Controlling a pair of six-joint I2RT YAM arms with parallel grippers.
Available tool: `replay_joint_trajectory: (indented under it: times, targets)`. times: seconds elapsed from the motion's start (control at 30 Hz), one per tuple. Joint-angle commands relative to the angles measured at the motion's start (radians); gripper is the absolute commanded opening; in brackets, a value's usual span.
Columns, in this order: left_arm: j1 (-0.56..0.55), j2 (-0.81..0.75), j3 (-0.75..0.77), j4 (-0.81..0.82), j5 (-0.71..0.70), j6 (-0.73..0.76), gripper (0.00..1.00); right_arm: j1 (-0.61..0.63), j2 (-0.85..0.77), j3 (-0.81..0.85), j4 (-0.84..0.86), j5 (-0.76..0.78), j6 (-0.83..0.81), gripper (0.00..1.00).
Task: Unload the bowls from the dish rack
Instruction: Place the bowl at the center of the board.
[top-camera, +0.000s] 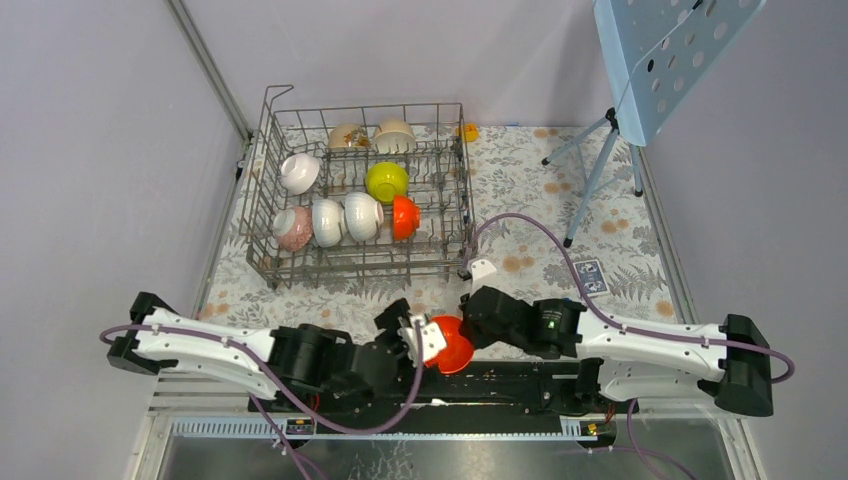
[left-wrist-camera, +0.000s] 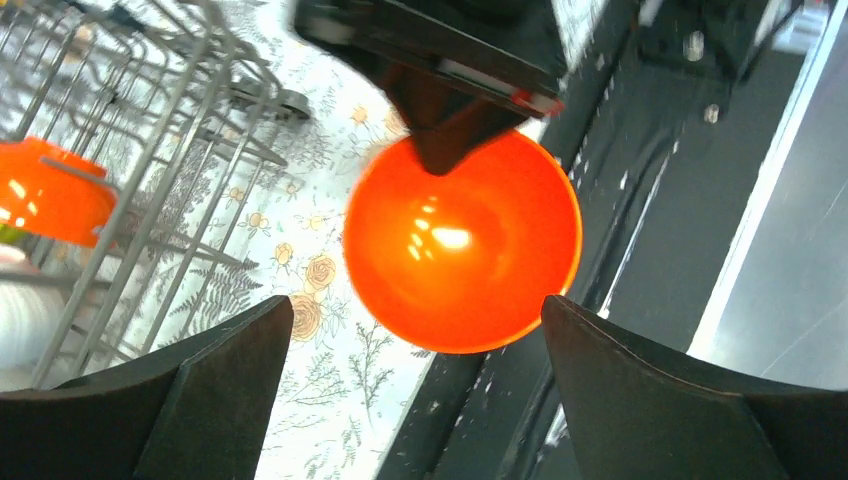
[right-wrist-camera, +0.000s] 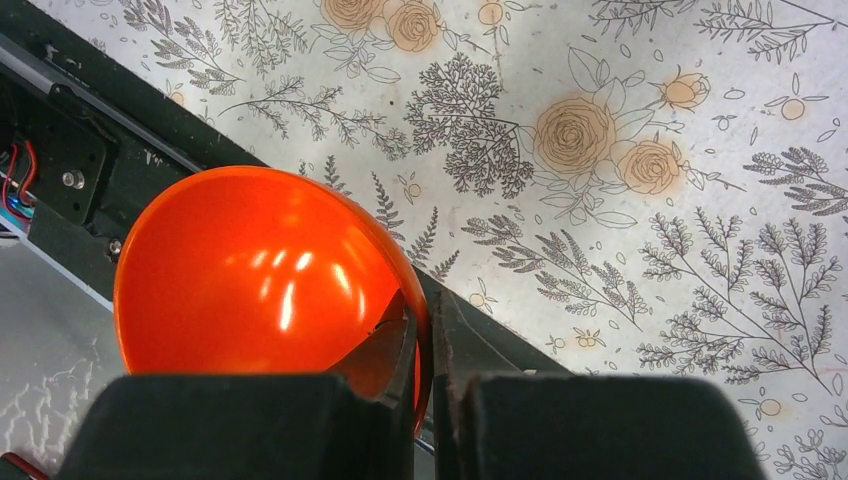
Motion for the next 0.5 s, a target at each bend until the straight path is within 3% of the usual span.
replay_joint_trajectory:
  times: [0.0,0.07,0.13,0.4,0.47]
  targets:
    - [0.002,-0.101,0.014,0.067,-0.138,-0.244,0.99,0.002,-0.079,-0.074,0.131,0.050,0.037,0.00]
    - [0.004,-0.153,-0.032,0.133,-0.107,-0.285,0.99,0.002,-0.116,-0.122,0.189,0.063,0.054,0.00]
    - [0.009,-0.183,-0.062,0.177,-0.174,-0.410,0.99,0.002,-0.145,-0.160,0.227,0.085,0.076,0.00]
    - [0.015,-0.125,-0.111,0.028,-0.349,-1.177,0.99,0.002,-0.137,-0.182,0.238,0.152,0.153,0.00]
    - [0.015,-0.087,-0.113,-0.025,-0.367,-1.338,0.95,0.002,-0.120,-0.173,0.231,0.159,0.167,0.00]
